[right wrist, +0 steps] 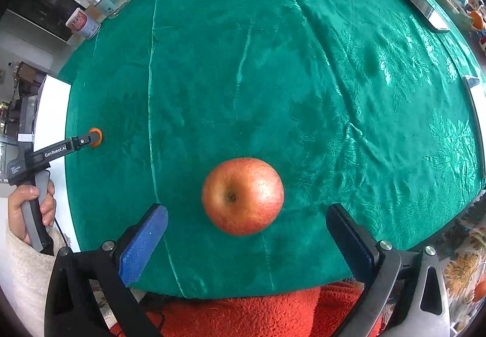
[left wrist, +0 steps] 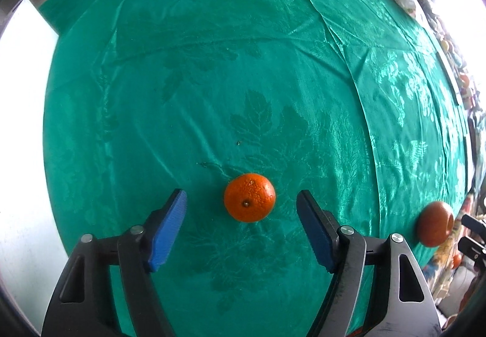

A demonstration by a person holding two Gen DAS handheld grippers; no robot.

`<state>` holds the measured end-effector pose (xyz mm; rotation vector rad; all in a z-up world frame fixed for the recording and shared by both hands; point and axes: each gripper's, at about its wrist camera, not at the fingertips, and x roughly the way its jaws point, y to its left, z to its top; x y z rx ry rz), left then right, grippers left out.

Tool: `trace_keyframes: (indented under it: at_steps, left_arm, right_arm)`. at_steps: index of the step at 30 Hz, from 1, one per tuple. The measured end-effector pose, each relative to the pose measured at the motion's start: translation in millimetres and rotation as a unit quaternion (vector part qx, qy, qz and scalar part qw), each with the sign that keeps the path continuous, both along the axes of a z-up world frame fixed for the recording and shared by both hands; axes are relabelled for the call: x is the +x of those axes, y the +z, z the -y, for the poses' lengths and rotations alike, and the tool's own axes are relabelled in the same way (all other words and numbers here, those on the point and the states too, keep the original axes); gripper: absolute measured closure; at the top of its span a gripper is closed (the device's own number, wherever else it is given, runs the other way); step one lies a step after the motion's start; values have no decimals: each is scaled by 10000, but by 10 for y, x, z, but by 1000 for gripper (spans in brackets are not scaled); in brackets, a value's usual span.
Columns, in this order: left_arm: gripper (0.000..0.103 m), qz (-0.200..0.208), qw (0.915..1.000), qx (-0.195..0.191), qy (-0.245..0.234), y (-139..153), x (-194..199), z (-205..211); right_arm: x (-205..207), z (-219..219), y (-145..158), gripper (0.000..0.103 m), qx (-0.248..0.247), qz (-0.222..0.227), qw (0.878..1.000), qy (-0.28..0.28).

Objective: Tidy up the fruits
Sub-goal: 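Close the left tool on the orange while the right tool holds the apple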

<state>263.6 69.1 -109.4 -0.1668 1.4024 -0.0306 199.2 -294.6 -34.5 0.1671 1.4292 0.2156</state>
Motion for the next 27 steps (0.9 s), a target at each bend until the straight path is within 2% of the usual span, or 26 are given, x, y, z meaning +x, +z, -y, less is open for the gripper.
trace_keyframes:
  at_steps: [2,4,5,6,7,9,12,22,27]
  left_arm:
    - [28,18,10000,-3,-9,-5,-24,5]
    - [36,32,10000,10,-13,-14,11,8]
    - [47,17,10000,8,-18,-29,32,27]
    - [63,-5,10000,-23,-18,-42,39,26]
    - [71,-44,10000,-79,-9,-67,37,25]
    - [71,50,9999,-105,62,-62,31,26]
    - [72,94,9998,-171,86,-53,-2,15]
    - [72,155,9997,-71,-167,50,-94,110]
    - [72,118,9997,-59,-201,7,-127,139]
  right_arm:
    - [13,-4,13,0,-36,-24,10000,-1]
    - [34,3,17,0,-62,-56,10000,-13]
    - [49,-7,16,0,-58,-70,10000,-18]
    - [63,-19,25,0,-35,-78,10000,-28]
    - [72,-42,21,0,-12,-79,10000,-38]
    - [103,-70,28,0,-7,-94,9999,-40]
    - [130,-131,5,0,-249,-149,9996,8]
    - [248,-634,-244,0,-1049,-367,9916,664]
    - [283,-657,-373,2,-1414,-481,9870,601]
